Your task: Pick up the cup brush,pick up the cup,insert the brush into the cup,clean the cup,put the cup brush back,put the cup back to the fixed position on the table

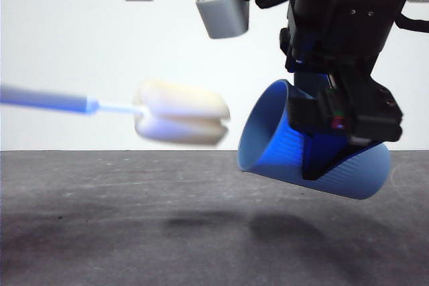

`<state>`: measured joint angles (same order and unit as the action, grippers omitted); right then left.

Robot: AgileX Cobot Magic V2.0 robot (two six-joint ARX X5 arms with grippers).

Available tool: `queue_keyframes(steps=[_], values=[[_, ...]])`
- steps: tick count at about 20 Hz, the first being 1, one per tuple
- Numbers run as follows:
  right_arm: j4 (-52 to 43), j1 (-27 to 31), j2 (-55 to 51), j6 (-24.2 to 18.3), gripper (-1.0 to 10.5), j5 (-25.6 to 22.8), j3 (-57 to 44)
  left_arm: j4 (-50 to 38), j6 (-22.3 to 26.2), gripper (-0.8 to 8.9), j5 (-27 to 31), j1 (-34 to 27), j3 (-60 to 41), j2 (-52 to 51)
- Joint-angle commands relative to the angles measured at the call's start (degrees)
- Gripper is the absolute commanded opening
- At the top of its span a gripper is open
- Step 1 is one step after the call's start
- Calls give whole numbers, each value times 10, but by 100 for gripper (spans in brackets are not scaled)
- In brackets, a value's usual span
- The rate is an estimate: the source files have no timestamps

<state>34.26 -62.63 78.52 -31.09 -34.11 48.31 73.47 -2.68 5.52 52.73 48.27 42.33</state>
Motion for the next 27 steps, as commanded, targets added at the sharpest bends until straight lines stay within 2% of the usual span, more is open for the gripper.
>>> queue_keyframes(steps=[1, 6, 10, 14, 18, 22, 25, 27], values=[[-13, 1, -7, 83, -17, -13, 2, -2, -52, -8, 7, 0, -2, -15], [-28, 15, -35, 187, -17, -23, 10, -35, -137, -8, 70, 0, -2, -19], [-34, 29, -80, 287, -17, -23, 19, -128, -216, -8, 99, -1, -2, -18], [-49, 35, -138, 352, -17, -18, 19, -225, -244, -8, 136, -12, -2, 3], [-62, 36, -230, 381, -17, -13, 19, -285, -265, -8, 156, -51, -2, 76], [-89, 37, -331, 394, -17, 12, 19, -411, -285, -8, 92, -100, -2, 201], [-85, 37, -386, 392, -17, 12, 19, -485, -321, -8, 88, -116, -2, 302], [-80, 37, -414, 392, -17, 12, 19, -523, -347, -8, 64, -125, -2, 364]])
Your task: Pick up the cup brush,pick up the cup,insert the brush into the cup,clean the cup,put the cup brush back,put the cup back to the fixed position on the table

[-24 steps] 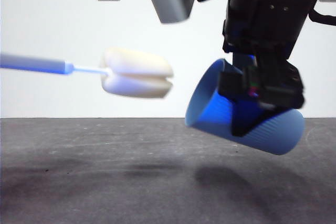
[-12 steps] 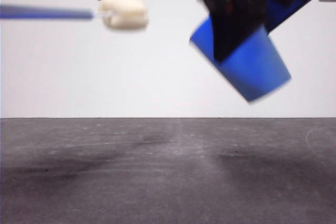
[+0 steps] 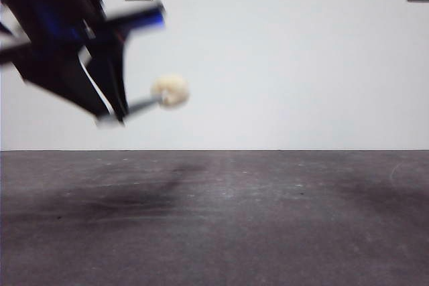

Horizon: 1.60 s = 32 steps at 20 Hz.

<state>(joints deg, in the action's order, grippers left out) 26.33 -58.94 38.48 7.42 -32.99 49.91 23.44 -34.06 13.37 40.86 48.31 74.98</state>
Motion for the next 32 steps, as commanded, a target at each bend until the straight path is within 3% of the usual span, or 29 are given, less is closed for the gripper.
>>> queue_keyframes(steps=[1, 6, 14, 17, 18, 23, 28, 32], values=[[3, 0, -23, 7, -17, 0, 3, -39, -38, -8, -24, -9, -2, 62], [41, 0, -39, 11, -17, 0, 3, -74, -39, -8, -32, -16, -2, 159], [64, 0, -37, 28, -17, 1, 3, -93, -36, 24, -31, -16, -2, 194], [75, 0, -24, 33, -17, 1, 3, -91, -31, 360, -46, -16, -2, 194], [74, 0, -18, 36, -17, 1, 2, -91, -20, 381, -49, -16, -2, 194], [16, 3, 25, 31, -17, -2, -9, -88, 15, 380, -80, -16, -2, 185], [-110, 36, 86, 30, -17, 3, -89, -67, 55, 380, -81, -10, -2, 112], [-223, 117, 152, 25, -17, 93, -151, -8, 108, 378, -122, -10, -2, -6]])
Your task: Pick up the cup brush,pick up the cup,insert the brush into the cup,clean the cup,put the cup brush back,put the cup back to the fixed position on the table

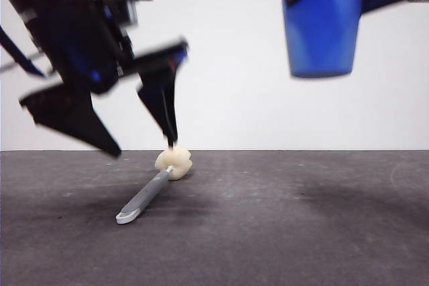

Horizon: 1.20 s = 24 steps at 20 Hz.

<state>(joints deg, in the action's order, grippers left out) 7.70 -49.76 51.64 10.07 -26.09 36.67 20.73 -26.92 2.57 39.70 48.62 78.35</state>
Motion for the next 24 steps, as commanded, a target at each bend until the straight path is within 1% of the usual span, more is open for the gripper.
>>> queue_keyframes(steps=[1, 2, 4, 6, 9, 10, 11, 13, 17, 21, 23, 24], values=[[-66, 47, 38, -2, -17, 43, -30, 36, 50, 378, -29, 2, -5, -71], [-98, 72, 65, -6, -17, 71, -38, 59, 65, 378, -43, 2, -5, -109], [-147, 113, 118, -16, -17, 113, -40, 98, 80, 377, -60, 2, -5, -174], [-211, 142, 173, -26, -17, 159, -40, 129, 90, 377, -61, 2, -5, -228], [-279, 174, 249, -27, -17, 172, -40, 165, 92, 377, -61, 2, -5, -280], [-297, 181, 274, -37, -17, 175, -40, 176, 92, 377, -61, 2, -5, -290], [-316, 185, 294, -53, -17, 188, -40, 185, 92, 377, -61, 2, -5, -297], [-352, 189, 325, -82, -17, 198, -40, 196, 92, 377, -61, 2, -5, -303], [-418, 206, 374, -109, -17, 201, -40, 200, 92, 377, -61, 2, -5, -303], [-450, 224, 408, -113, -17, 206, -40, 200, 91, 377, -60, 2, -5, -303], [-456, 232, 420, -115, -17, 231, -40, 200, 90, 377, -59, 2, -5, -303], [-457, 235, 424, -115, -17, 232, -40, 200, 90, 377, -58, 2, -5, -303]])
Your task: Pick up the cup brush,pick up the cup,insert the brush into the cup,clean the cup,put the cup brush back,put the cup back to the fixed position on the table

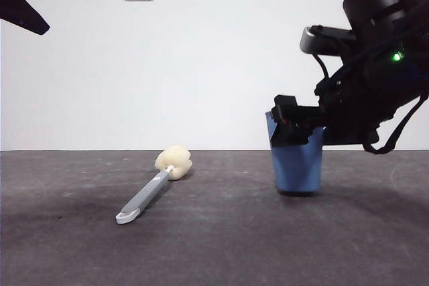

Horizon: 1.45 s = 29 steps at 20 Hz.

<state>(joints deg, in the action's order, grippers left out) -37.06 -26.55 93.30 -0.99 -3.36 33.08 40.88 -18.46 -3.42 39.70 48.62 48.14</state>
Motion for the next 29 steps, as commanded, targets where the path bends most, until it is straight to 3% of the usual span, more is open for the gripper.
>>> queue_keyframes(steps=[1, 5, 9, 13, 16, 22, 29], values=[[-9, 2, 9, -4, -17, 5, -5, -2, 5, 377, 3, 2, -5, -1], [9, 2, 9, 2, 4, 4, -5, -2, 5, 377, 2, 2, -5, -1], [62, 2, 9, 8, 310, 5, -5, -1, 5, 377, 2, 2, -5, -1], [76, 2, 7, 11, 442, 5, -5, -1, 5, 377, 2, 2, -5, -1], [76, 2, -9, 16, 606, 3, -5, -1, 5, 377, 2, 2, -5, -1], [127, 2, -89, 16, 606, 3, -5, -1, 5, 377, 2, 2, -5, -1], [421, 1, -326, 93, 602, 22, 2, -1, 7, 377, 1, 2, -5, -1]])
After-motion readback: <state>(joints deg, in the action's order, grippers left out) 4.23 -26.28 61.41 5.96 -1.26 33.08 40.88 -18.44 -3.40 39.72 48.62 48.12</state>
